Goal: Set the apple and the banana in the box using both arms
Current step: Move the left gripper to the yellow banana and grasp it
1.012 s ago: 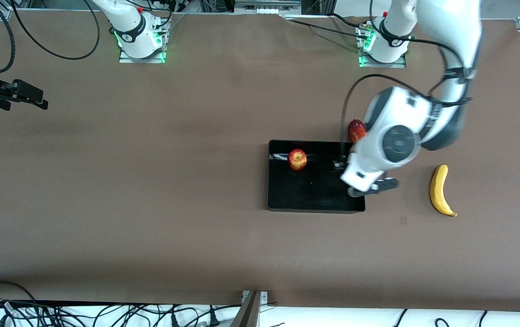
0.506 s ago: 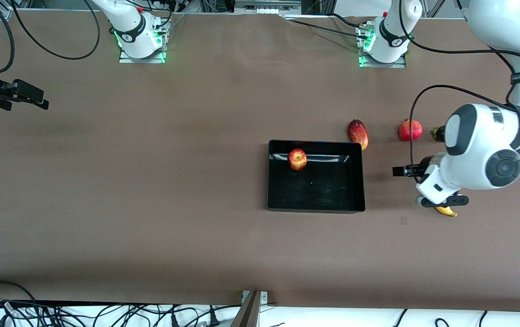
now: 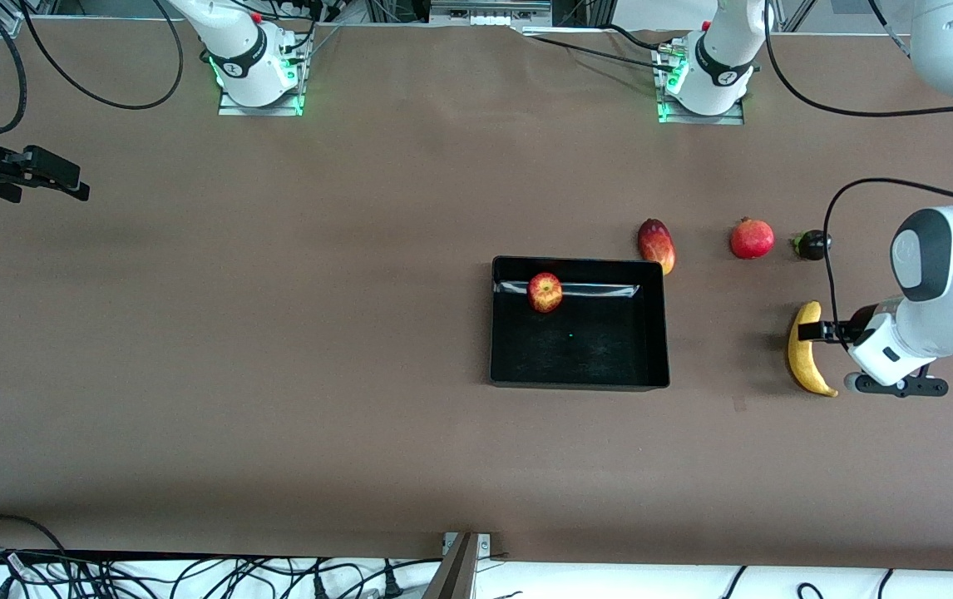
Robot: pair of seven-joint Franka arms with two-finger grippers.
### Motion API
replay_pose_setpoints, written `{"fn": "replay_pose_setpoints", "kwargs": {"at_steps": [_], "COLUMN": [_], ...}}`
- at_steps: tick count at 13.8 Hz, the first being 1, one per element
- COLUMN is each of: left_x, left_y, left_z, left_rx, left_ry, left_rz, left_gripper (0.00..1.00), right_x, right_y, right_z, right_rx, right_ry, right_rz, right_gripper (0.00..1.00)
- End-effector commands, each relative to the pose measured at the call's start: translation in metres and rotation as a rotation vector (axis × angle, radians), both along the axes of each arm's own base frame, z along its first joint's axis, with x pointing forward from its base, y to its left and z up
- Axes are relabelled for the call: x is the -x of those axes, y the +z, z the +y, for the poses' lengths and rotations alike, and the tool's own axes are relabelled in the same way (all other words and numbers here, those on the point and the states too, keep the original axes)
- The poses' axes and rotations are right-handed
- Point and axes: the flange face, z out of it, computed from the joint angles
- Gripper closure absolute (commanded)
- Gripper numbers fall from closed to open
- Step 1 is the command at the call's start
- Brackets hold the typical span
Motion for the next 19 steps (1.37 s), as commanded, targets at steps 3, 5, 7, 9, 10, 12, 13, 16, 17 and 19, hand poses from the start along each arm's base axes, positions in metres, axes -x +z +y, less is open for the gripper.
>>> {"fn": "replay_pose_setpoints", "kwargs": {"at_steps": [3, 5, 7, 9, 10, 12, 13, 16, 17, 19], "left_x": [-0.011, -0.006, 0.002, 0.005, 0.005, 0.009, 0.011, 0.022, 0.022, 0.024], "left_y": [-0.039, -0.051, -0.072, -0.1, -0.11, -0.121, -0.128, -0.147, -0.146, -0.145], "left_z": [0.033, 0.043, 0.045, 0.046, 0.045, 0.04, 0.041, 0.038, 0.038, 0.035], "left_rx": [-0.052, -0.047, -0.047, -0.046, -0.049, -0.045, -0.044, -0.043, -0.042, -0.042], "left_ry": [-0.048, -0.069, -0.072, -0.064, -0.063, -0.057, -0.058, -0.05, -0.035, -0.02], "left_rz": [-0.067, -0.069, -0.091, -0.125, -0.136, -0.148, -0.151, -0.18, -0.183, -0.176], "left_gripper": [0.0, 0.0, 0.0, 0.0, 0.0, 0.0, 0.0, 0.0, 0.06, 0.68], "right_x": [0.002, 0.002, 0.002, 0.002, 0.002, 0.002, 0.002, 0.002, 0.002, 0.002], "right_y": [0.002, 0.001, 0.002, 0.001, 0.001, 0.001, 0.002, 0.001, 0.001, 0.001], "right_z": [-0.002, -0.002, -0.002, -0.002, -0.002, -0.002, -0.002, -0.003, -0.003, -0.003], "right_rx": [-0.019, -0.019, -0.019, -0.019, -0.019, -0.019, -0.019, -0.021, -0.021, -0.021], "right_ry": [-0.012, -0.012, -0.012, -0.012, -0.012, -0.012, -0.012, -0.012, -0.012, -0.012], "right_rz": [0.003, 0.004, 0.003, 0.004, 0.004, 0.004, 0.003, 0.004, 0.004, 0.006], "right_gripper": [0.0, 0.0, 0.0, 0.0, 0.0, 0.0, 0.0, 0.0, 0.0, 0.0]}}
